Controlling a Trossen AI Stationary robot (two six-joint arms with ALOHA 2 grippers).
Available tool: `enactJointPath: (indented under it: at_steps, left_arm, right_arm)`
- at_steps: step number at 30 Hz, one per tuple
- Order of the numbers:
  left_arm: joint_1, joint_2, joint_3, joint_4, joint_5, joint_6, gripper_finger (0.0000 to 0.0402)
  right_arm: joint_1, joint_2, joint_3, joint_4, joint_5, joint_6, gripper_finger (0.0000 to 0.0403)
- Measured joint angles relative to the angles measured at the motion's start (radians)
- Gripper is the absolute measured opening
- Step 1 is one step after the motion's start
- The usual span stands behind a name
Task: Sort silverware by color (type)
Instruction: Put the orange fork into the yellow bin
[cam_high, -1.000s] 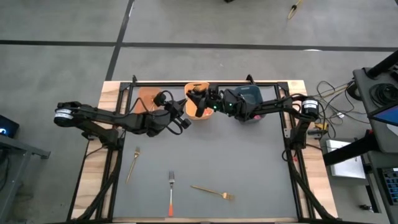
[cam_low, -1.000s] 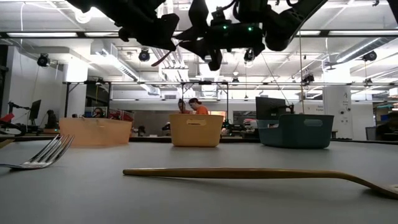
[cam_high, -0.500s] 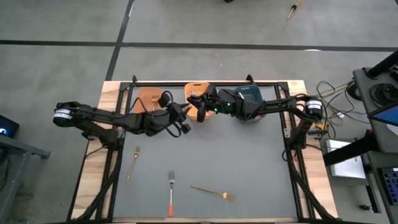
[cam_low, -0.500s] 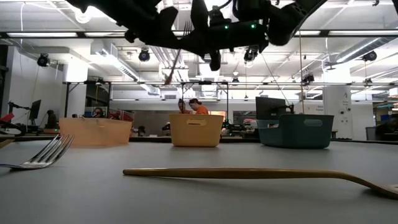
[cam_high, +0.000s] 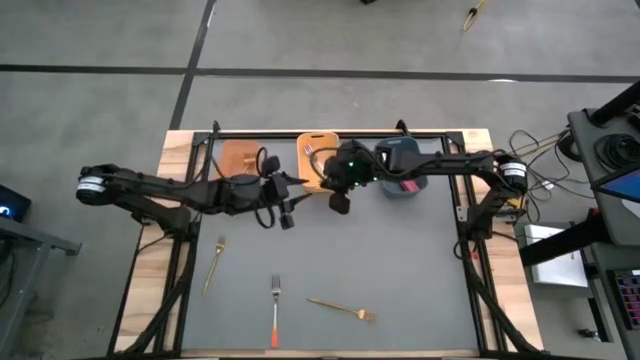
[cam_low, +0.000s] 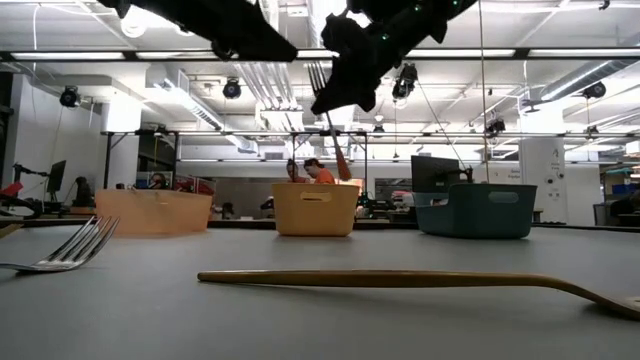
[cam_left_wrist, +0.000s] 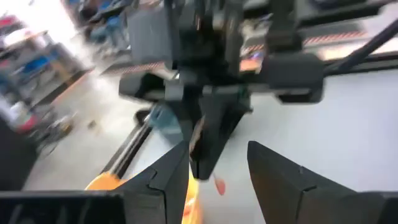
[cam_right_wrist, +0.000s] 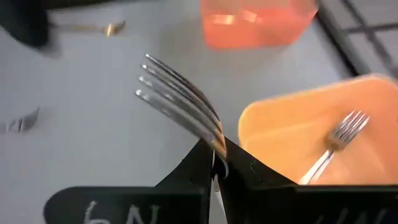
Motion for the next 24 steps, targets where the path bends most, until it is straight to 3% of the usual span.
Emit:
enactJointPath:
  at_steps: [8,12,17,24]
  left_arm:
    - [0.051,0.024,-0.133,0.358,0.057,0.022,0.0147]
    - [0.105,0.066,-0.172,0.516,0.185,0.025,0.0147]
    - [0.142,0.147,-0.174,0.597,0.303,0.011,0.0147]
    - [0.147,0.254,-0.121,0.617,0.305,0.041,0.0147]
  right_arm:
    - [0.003,0.001,-0.007,0.020,0.003,-0.012,0.0008]
    - [0.004,0.001,-0.007,0.022,0.001,-0.023,0.0008]
    - [0.003,0.001,-0.008,0.021,-0.004,-0.023,0.0008]
    - [0.003,0.001,-0.011,0.018,-0.005,-0.026,0.0008]
